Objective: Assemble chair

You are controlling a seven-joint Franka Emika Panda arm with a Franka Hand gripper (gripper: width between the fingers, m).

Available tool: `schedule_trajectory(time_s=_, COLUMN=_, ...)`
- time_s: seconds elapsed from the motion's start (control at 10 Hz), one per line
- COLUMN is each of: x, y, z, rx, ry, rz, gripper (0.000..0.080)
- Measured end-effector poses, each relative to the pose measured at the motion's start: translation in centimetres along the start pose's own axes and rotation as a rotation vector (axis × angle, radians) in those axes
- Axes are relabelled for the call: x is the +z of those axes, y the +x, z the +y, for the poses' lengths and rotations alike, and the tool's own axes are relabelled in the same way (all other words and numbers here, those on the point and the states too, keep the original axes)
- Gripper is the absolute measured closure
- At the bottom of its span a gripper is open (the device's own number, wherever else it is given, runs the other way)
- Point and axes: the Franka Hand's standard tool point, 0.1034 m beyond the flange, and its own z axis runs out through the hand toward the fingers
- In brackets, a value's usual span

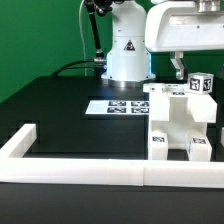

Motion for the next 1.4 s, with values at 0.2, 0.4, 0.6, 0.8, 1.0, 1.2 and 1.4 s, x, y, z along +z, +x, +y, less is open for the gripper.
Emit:
schedule_trajectory(time_s=0.2, x=-0.01, y=-0.03, z=0.2, rx=-0.146, ry=-0.01, rz=-0.003, gripper=0.0151)
schedule_trajectory(time_s=0.4, x=0.0, y=-0.05, z=0.3, rx=-0.162, ry=-0.011, rz=-0.004, gripper=0.0247)
schedule_trajectory(time_s=0.6, x=0.0, y=-0.05, z=0.32, rx=-0.162, ry=-0.011, rz=-0.004, gripper=0.0463)
schedule_trajectory(time_s=0.8, x=-0.01, y=-0.04, z=0.33, rx=-0.132, ry=-0.011, rz=-0.003, gripper=0.0514)
schedule_trajectory(time_s=1.0, x=-0.01, y=-0.08, z=0.55, rx=-0.004, ry=-0.003, rz=0.0, gripper=0.0514)
schedule_trajectory(time_s=1.2, x=-0.02, y=-0.09, z=0.62, rx=0.249, ry=0.008, rz=0.002, gripper=0.0514)
schedule_trajectory(time_s=1.4, x=0.02, y=-0.08, z=0.51, rx=0.455, ry=0.014, rz=0.003, gripper=0.0512)
